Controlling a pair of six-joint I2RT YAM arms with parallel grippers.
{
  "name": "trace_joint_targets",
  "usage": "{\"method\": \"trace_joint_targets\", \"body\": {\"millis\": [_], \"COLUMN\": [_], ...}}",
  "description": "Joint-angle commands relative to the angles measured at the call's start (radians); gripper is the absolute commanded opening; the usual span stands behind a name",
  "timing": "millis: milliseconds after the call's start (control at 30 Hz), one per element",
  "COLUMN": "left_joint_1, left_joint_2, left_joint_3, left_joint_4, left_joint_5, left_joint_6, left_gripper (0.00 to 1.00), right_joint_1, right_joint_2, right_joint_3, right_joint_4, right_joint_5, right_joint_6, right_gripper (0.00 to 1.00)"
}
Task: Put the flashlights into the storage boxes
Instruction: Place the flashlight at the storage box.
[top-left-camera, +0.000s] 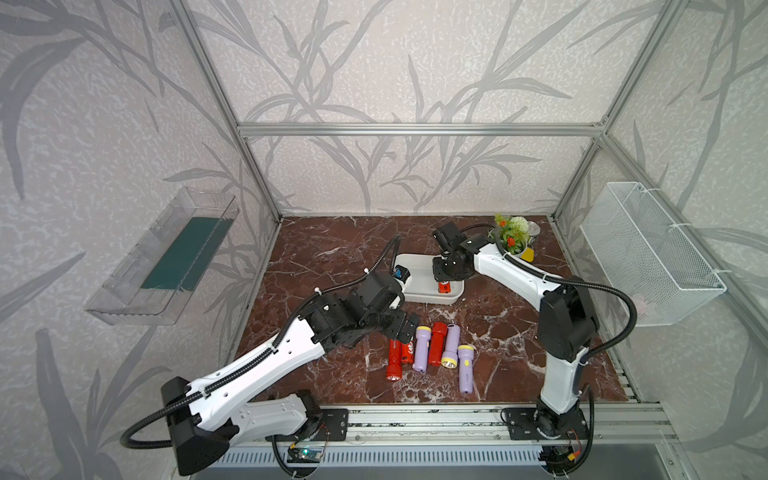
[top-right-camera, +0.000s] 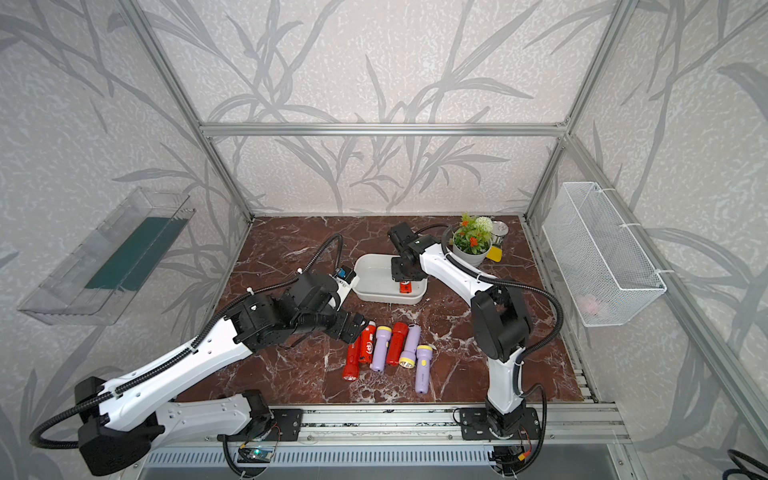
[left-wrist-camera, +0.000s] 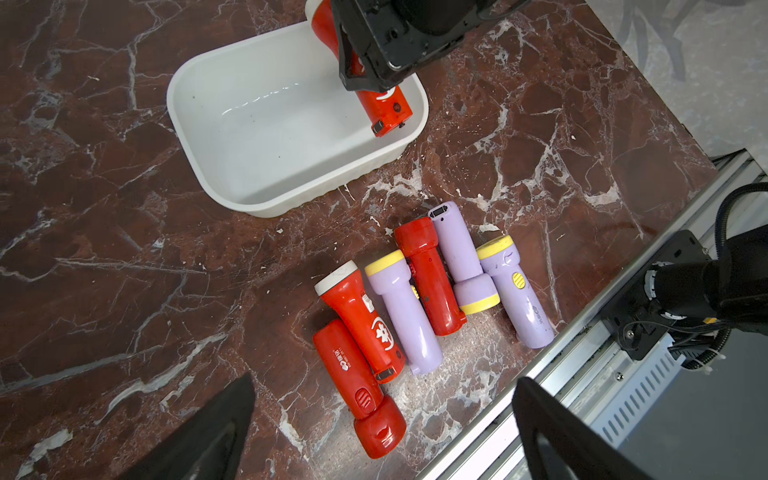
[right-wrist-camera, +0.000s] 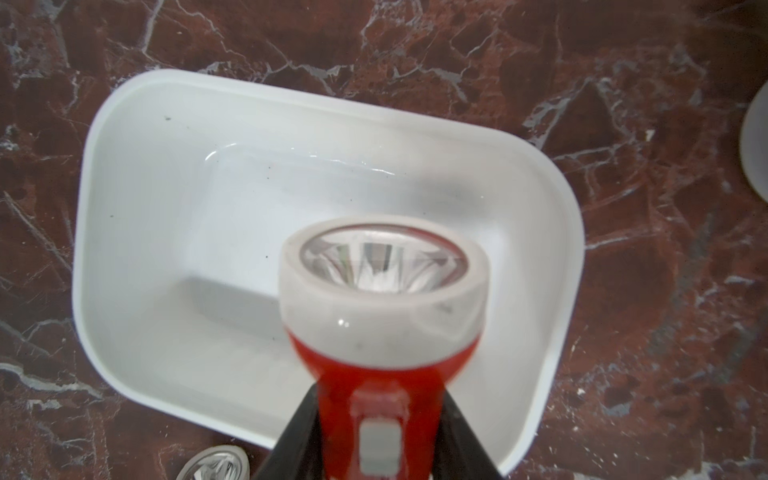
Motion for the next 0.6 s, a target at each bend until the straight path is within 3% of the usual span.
{"method": "trace_joint_targets", "body": {"millis": [0,567], "left_joint_1": [0.018,0.109], "left_joint_2": [0.002,0.068], "left_joint_3": [0.027,0.033], "left_joint_4": [-0.019,0.013], "left_joint_5": [0.002,0.087], "left_joint_6": [0.017,0.042], "left_gripper": [0.99,0.99], "right_joint_1": [-0.024,-0.110], "right_joint_2": [0.040,0.193], "right_joint_3": [0.040,0.098], "right_joint_4": [-0.027,-0.020], "right_joint_5": [-0.044,-0.112], "right_joint_6": [-0.016,-0.031], "right_gripper": [0.36,0.37]}}
